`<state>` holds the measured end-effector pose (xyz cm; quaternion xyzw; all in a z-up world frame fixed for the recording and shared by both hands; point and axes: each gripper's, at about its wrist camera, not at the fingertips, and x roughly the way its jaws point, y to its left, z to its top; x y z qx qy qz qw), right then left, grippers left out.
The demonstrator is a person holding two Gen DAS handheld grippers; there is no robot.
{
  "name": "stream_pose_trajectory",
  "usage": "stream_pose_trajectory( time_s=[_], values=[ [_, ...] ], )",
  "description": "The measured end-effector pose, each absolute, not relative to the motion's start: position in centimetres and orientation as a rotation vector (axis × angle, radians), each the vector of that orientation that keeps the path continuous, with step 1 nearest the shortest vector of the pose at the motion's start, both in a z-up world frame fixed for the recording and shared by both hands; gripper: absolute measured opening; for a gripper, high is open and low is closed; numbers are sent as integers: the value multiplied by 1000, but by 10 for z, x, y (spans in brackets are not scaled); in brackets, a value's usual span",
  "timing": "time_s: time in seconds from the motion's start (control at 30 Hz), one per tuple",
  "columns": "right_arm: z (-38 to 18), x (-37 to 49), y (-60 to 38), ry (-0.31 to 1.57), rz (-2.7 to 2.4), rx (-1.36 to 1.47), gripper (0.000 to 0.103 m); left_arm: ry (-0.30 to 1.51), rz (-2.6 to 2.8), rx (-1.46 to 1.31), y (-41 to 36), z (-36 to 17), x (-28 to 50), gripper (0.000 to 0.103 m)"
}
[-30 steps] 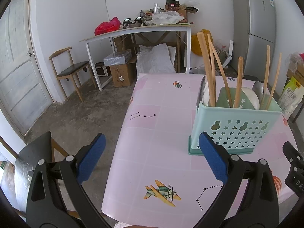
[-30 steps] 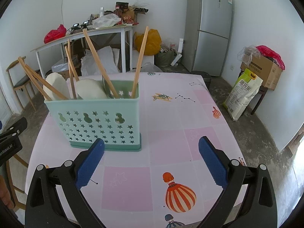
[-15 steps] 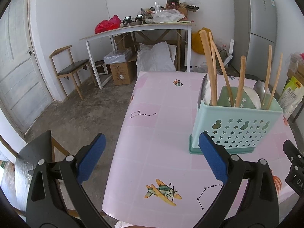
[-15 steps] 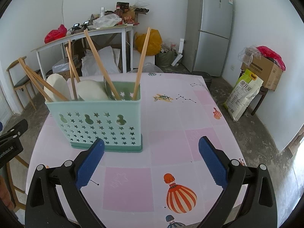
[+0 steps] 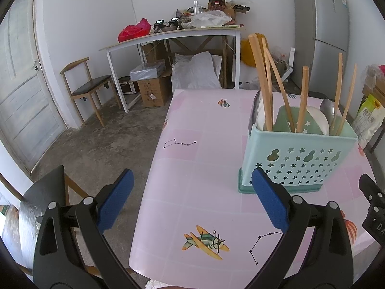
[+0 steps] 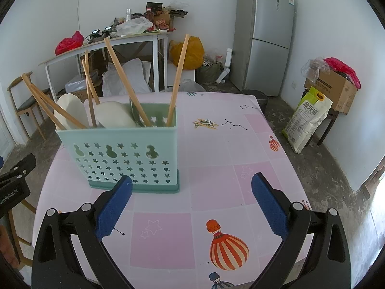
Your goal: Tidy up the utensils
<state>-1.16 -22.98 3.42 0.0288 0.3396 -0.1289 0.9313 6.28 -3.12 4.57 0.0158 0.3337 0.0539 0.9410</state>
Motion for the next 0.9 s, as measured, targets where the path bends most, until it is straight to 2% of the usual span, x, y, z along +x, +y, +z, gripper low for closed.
stream_pose_trajectory(
  time_s=[0.9],
  values=[
    [35,-11,-232,695,-265,59,96,682,108,37,-33,46,62,95]
  ],
)
